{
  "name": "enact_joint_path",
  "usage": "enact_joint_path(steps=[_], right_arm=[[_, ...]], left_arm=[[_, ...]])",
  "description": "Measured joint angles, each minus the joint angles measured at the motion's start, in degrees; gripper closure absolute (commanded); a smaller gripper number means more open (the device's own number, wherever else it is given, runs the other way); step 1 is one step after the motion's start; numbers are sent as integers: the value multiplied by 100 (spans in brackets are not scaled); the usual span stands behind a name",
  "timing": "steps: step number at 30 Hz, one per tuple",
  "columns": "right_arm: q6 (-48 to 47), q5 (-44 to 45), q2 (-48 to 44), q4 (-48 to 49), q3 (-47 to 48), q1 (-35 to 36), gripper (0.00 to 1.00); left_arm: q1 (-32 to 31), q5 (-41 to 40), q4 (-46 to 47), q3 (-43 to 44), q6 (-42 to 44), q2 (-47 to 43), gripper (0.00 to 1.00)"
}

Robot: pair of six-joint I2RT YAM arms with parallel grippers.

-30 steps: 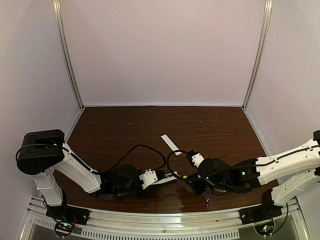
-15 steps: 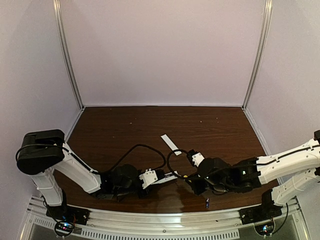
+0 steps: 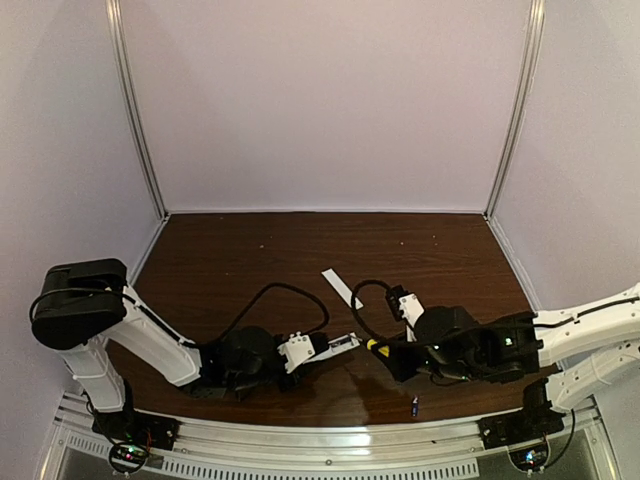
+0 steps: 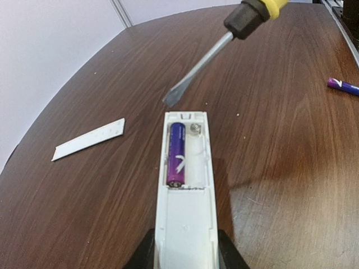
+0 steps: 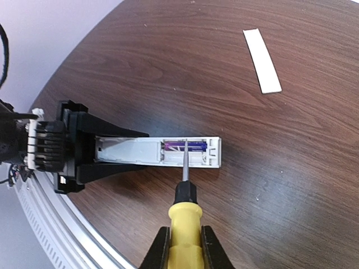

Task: Unload the batteries from the remote control

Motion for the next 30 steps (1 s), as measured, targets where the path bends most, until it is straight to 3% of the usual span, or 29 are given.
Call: enact_joint_path(steps=[11, 21, 30], right_arm=[[581, -72, -1008, 820, -636, 2, 100], [1217, -400, -765, 1561, -841, 11, 100], [1543, -151, -629, 1829, -872, 13, 100]], left_arm=[[0, -262, 490, -208, 219, -72, 100], [-42, -551, 1478, -573, 625, -70, 100], [-138, -765, 2170, -636, 1130, 33, 100]])
